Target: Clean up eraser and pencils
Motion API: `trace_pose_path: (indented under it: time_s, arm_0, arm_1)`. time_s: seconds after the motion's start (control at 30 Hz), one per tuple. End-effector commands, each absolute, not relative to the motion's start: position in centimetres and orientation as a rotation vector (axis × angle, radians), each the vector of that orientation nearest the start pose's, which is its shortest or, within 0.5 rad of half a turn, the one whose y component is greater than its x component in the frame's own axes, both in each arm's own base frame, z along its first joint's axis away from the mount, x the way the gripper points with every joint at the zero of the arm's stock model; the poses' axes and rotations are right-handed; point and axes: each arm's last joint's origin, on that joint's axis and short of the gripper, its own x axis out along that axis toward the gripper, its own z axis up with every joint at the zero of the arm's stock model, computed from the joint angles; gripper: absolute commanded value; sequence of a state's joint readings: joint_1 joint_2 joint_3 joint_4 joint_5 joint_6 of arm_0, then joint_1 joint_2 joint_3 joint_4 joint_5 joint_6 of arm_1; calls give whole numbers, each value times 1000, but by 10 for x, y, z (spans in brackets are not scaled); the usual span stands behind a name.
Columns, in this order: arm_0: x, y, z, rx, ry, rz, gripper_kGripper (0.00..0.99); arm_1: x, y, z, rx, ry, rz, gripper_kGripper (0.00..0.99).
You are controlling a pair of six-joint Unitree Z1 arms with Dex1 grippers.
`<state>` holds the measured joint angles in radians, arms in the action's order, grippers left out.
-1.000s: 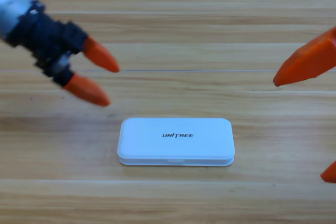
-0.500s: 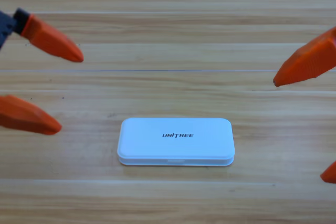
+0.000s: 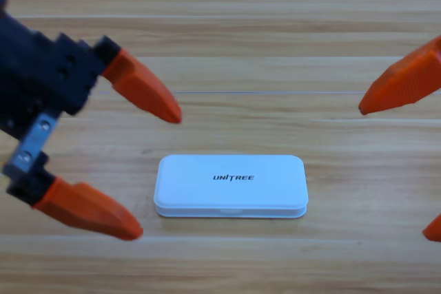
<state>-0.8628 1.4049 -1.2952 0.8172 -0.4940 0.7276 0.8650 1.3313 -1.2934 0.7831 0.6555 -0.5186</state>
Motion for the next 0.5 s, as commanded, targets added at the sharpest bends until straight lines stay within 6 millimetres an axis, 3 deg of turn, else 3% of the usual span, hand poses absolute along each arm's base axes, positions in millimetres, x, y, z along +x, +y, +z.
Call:
trace_pose_path:
  time_s: [0.03,0.5]
  arm_0:
    - [134,-207,381,771,514,-1590,990]
    - [135,-207,380,779,523,-1582,990]
  arm_1:
    - [122,181,401,-462,556,1615,990]
    - [122,181,401,-462,554,1614,990]
